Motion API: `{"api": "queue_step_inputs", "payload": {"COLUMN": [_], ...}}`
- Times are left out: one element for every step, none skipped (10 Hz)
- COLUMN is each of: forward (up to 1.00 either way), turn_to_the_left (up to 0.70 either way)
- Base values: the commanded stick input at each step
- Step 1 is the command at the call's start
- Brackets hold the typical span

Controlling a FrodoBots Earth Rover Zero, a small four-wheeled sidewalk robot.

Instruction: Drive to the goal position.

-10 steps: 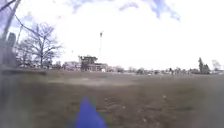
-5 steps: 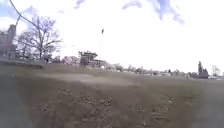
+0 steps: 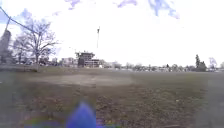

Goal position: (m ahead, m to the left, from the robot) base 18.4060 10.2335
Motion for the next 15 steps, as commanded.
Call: {"api": "queue_step_inputs", "payload": {"forward": [0.00, 0.70, 0.70, 0.70, 0.70, 0.70, 0.70, 0.70, 0.70, 0.70, 0.70, 0.70, 0.70, 0.70, 0.70], "turn_to_the_left": [0.00, 0.00, 0.00, 0.00, 0.00, 0.00, 0.00, 0.00, 0.00, 0.00, 0.00, 0.00, 0.00, 0.27, 0.27]}}
